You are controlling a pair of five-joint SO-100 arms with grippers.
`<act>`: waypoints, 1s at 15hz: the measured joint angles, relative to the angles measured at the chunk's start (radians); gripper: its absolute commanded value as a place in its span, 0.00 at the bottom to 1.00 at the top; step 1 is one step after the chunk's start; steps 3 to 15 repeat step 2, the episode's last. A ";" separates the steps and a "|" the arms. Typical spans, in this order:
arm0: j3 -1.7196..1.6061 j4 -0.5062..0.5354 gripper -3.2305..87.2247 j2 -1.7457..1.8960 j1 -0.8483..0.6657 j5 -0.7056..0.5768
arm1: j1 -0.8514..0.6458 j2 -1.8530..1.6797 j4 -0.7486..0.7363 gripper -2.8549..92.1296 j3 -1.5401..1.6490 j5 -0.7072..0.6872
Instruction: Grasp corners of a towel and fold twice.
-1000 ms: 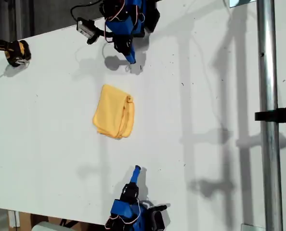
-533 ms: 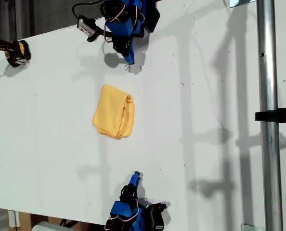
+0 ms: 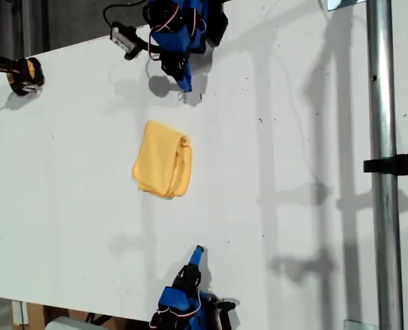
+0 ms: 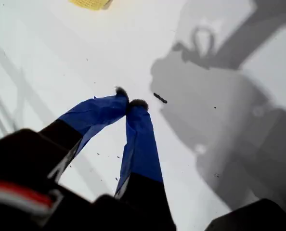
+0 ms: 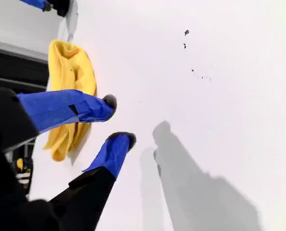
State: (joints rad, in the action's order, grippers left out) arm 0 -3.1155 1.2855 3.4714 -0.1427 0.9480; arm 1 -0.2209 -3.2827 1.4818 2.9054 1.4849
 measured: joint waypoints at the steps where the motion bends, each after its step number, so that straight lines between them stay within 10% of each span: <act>1: 0.000 0.000 0.15 0.000 0.000 0.000 | 0.000 0.000 0.000 0.07 0.000 0.000; 15: 0.000 0.000 0.15 0.000 0.000 0.000 | 0.000 0.000 0.000 0.07 0.000 0.000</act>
